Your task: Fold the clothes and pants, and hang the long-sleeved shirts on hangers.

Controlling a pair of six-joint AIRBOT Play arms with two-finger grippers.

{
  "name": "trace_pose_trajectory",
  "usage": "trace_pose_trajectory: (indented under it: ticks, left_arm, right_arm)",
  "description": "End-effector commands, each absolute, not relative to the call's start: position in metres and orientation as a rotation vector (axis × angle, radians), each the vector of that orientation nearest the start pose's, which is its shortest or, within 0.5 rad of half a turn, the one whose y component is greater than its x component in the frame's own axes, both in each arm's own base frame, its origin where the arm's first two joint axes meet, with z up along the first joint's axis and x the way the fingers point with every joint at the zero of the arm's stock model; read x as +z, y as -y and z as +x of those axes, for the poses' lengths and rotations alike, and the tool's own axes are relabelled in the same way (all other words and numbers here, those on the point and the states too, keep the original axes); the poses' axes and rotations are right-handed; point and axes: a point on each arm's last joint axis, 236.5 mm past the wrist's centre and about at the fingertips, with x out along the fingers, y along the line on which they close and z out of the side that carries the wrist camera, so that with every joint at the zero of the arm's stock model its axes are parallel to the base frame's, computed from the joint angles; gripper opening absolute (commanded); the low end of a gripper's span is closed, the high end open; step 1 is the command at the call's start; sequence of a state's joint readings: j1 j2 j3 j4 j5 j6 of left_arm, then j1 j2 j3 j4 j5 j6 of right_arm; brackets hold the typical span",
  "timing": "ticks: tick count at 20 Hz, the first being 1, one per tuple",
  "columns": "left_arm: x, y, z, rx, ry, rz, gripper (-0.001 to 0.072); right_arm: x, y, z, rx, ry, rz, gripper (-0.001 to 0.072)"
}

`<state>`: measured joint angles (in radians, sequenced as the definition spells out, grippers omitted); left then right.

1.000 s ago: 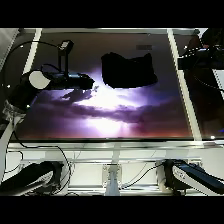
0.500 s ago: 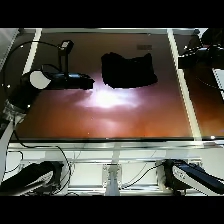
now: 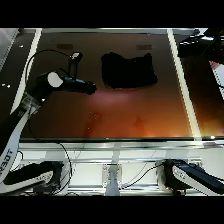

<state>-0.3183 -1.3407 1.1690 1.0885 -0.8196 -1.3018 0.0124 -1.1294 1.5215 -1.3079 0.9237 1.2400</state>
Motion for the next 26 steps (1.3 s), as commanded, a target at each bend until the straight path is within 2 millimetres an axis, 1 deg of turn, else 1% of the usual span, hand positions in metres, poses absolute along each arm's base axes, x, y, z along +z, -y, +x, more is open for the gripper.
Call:
trace_pose_trajectory:
  ticks: [1, 3, 4, 5, 6, 7, 10, 11, 14, 16, 17, 18, 21, 22, 23, 24, 26]
  left_arm:
    - [0.023, 0.219, 0.44, -0.523, -0.921, -0.111, 0.0697]
    - [0.02, 0.223, 0.459, -0.473, -0.886, -0.23, 0.0697]
    - [0.015, 0.226, 0.466, -0.458, -0.875, -0.274, 0.0697]
    - [0.007, 0.229, 0.471, -0.445, -0.877, -0.316, 0.0697]
    - [-0.001, 0.232, 0.475, -0.434, -0.888, -0.37, 0.0697]
    - [-0.008, 0.236, 0.48, -0.416, -0.892, -0.442, 0.0697]
    - [-0.026, 0.244, 0.498, -0.334, -0.887, -0.673, 0.0698]
    - [-0.037, 0.244, 0.503, -0.305, -0.889, -0.708, 0.0698]
    - [-0.068, 0.251, 0.5, -0.266, -0.947, -0.781, 0.0697]
    - [-0.081, 0.258, 0.499, -0.24, -0.959, -0.82, 0.0697]
    - [-0.085, 0.26, 0.501, -0.228, -0.946, -0.809, 0.0697]
    - [-0.087, 0.263, 0.504, -0.216, -0.925, -0.798, 0.0697]
    - [-0.085, 0.275, 0.517, -0.192, -0.839, -0.767, 0.0692]
    - [-0.084, 0.279, 0.523, -0.181, -0.805, -0.758, 0.0649]
    - [-0.083, 0.283, 0.528, -0.177, -0.78, -0.752, 0.0589]
    - [-0.082, 0.289, 0.533, -0.178, -0.758, -0.747, 0.0576]
    - [-0.081, 0.297, 0.542, -0.174, -0.721, -0.741, 0.0576]
  right_arm:
    - [0.268, -0.052, 0.461, 0.247, -0.473, -0.117, 0.002]
    - [0.252, -0.048, 0.462, 0.239, -0.528, -0.141, 0.002]
    - [0.241, -0.046, 0.464, 0.238, -0.56, -0.151, 0.0021]
    - [0.23, -0.044, 0.466, 0.235, -0.594, -0.16, 0.0058]
    - [0.22, -0.042, 0.47, 0.233, -0.618, -0.16, 0.012]
    - [0.211, -0.041, 0.474, 0.234, -0.638, -0.154, 0.0139]
    - [0.194, -0.043, 0.481, 0.241, -0.671, -0.139, 0.0139]
    - [0.192, -0.044, 0.482, 0.244, -0.675, -0.136, 0.0139]
    - [0.193, -0.043, 0.483, 0.241, -0.67, -0.139, 0.0139]
    - [0.195, -0.043, 0.484, 0.239, -0.663, -0.139, 0.0139]
    - [0.195, -0.043, 0.484, 0.239, -0.662, -0.139, 0.0139]
    - [0.195, -0.043, 0.484, 0.239, -0.662, -0.139, 0.0139]
    - [0.195, -0.043, 0.484, 0.239, -0.663, -0.139, 0.0138]
    - [0.194, -0.043, 0.484, 0.239, -0.664, -0.139, 0.0138]
    - [0.194, -0.043, 0.483, 0.24, -0.665, -0.138, 0.0138]
    - [0.194, -0.043, 0.483, 0.24, -0.666, -0.139, 0.0138]
    - [0.194, -0.043, 0.483, 0.24, -0.667, -0.138, 0.0138]
